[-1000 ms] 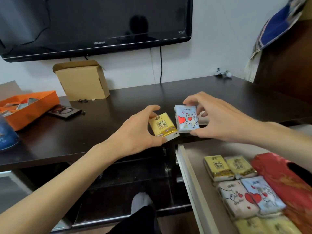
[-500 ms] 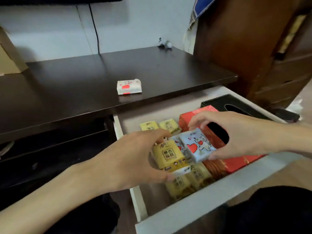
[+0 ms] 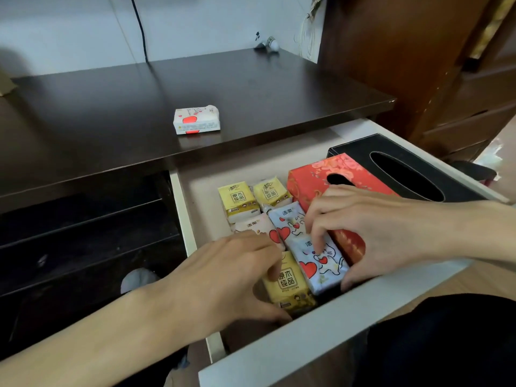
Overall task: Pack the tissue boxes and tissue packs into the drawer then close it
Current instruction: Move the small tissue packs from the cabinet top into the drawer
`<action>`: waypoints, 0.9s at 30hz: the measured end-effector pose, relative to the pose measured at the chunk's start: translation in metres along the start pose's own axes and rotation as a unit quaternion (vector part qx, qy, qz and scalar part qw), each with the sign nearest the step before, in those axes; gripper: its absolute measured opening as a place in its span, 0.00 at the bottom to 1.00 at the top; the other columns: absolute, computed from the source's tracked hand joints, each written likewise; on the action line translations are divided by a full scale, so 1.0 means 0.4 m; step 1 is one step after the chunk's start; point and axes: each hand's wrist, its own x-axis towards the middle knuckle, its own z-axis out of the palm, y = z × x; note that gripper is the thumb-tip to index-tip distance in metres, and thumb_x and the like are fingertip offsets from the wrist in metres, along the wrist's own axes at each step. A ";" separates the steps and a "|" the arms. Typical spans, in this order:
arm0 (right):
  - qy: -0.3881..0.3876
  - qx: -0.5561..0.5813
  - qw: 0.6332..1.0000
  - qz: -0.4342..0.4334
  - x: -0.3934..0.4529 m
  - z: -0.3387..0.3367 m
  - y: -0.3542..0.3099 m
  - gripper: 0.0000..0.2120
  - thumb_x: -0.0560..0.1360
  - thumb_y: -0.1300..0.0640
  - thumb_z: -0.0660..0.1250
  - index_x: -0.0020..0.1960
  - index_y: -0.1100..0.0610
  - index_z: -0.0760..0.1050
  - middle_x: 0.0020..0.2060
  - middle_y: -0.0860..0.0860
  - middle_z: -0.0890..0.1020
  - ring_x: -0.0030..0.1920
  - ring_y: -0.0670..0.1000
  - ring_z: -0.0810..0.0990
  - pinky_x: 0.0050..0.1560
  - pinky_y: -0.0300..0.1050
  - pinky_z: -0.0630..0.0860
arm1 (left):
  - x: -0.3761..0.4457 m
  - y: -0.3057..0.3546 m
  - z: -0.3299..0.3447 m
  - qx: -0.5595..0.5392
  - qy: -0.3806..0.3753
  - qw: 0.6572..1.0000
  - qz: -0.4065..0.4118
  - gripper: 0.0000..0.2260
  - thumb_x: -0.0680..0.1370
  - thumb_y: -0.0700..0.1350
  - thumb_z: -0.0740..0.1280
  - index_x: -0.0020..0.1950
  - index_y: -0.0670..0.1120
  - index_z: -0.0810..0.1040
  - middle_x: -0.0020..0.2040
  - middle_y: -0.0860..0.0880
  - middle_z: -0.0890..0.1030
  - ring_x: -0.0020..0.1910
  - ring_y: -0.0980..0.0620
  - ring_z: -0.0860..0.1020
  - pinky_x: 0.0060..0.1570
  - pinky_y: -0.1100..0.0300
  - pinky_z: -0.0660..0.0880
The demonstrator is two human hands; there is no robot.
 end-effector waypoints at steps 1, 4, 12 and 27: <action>0.007 -0.008 1.000 0.002 0.006 0.010 0.007 0.29 0.69 0.32 0.72 0.66 0.40 0.71 0.57 0.34 0.73 0.61 0.35 0.67 0.73 0.42 0.60 | 0.000 -0.002 0.001 0.000 -0.002 1.000 0.001 0.23 0.67 0.73 0.56 0.47 0.57 0.70 0.52 0.59 0.77 0.53 0.57 0.74 0.49 0.55 0.77; 0.021 -0.028 0.999 -0.011 0.020 0.031 0.011 0.28 0.70 0.31 0.71 0.66 0.41 0.72 0.56 0.35 0.73 0.60 0.36 0.66 0.74 0.43 0.57 | 0.003 -0.007 0.005 -0.003 -0.011 1.000 0.004 0.24 0.67 0.74 0.55 0.46 0.56 0.71 0.52 0.58 0.77 0.54 0.56 0.74 0.50 0.55 0.76; 0.006 -0.063 0.998 -0.023 0.046 0.052 0.000 0.25 0.71 0.29 0.67 0.63 0.40 0.74 0.53 0.35 0.72 0.60 0.40 0.66 0.77 0.46 0.49 | 0.004 -0.011 0.007 -0.019 -0.029 0.999 -0.003 0.16 0.71 0.68 0.57 0.46 0.57 0.71 0.56 0.60 0.72 0.57 0.59 0.73 0.52 0.56 0.75; -0.020 -0.130 0.991 -0.027 0.054 0.029 -0.041 0.20 0.69 0.26 0.62 0.51 0.38 0.77 0.49 0.37 0.75 0.54 0.42 0.69 0.74 0.49 0.57 | 0.003 -0.003 0.023 0.021 0.029 0.999 -0.007 0.20 0.70 0.70 0.57 0.54 0.59 0.71 0.52 0.60 0.73 0.50 0.60 0.71 0.38 0.63 0.68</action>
